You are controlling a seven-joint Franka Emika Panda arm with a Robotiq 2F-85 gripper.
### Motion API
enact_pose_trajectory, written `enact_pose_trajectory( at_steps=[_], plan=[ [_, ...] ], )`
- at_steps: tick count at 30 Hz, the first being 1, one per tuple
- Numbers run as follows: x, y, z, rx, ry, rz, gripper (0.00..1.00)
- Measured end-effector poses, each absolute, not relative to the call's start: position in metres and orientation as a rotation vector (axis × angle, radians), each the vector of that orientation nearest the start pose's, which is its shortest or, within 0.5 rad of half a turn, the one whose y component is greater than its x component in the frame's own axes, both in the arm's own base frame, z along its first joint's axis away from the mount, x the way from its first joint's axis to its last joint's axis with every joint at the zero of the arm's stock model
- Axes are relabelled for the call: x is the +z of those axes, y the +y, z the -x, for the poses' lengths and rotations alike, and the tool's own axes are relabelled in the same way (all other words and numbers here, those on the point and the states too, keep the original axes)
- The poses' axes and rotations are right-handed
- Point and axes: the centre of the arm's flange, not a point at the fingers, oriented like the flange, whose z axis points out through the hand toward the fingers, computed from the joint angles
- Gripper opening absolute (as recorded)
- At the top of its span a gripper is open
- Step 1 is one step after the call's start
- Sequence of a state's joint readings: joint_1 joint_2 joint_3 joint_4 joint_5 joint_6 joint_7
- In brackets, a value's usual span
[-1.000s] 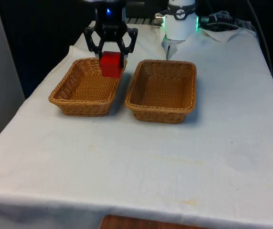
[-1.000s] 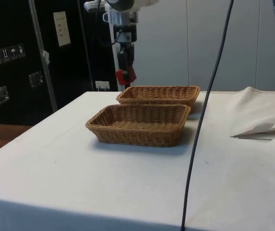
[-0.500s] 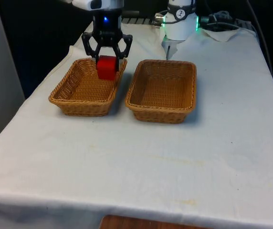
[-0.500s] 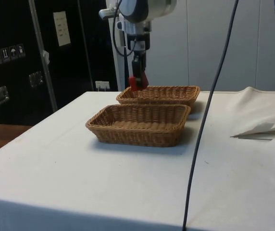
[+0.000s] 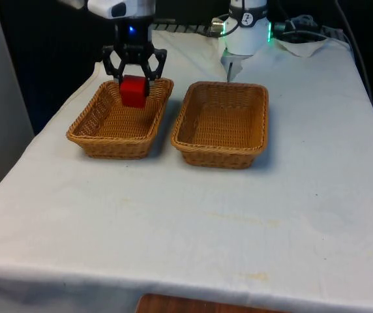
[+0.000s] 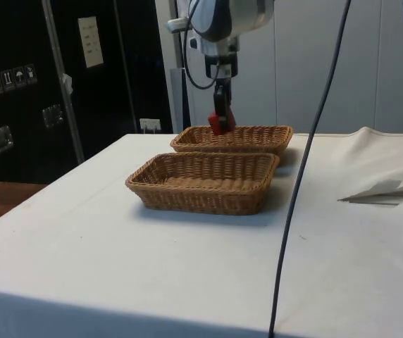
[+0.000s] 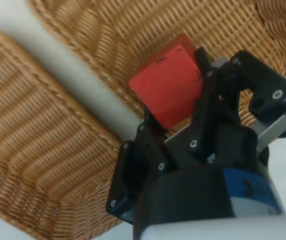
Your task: Pick up the red cube and place it into the right basket.
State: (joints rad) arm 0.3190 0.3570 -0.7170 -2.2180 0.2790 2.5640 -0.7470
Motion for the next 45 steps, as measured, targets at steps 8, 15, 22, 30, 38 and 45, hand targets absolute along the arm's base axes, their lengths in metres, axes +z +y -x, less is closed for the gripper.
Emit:
enact_pose_trajectory(
  at_steps=[8,15,22,30,38,45],
  plan=[
    [0.239,-0.227,-0.495,-0.077,-0.274,3.252,0.06],
    [0.233,-0.231,-0.492,-0.088,-0.271,3.255,0.22],
    [0.236,-0.231,-0.49,-0.1,-0.268,3.248,0.88],
    [0.237,-0.231,-0.489,-0.102,-0.266,3.247,1.0],
    [0.249,-0.229,-0.495,-0.133,-0.311,3.236,1.0],
    [0.271,-0.228,-0.501,-0.161,-0.36,3.215,1.0]
  ],
)
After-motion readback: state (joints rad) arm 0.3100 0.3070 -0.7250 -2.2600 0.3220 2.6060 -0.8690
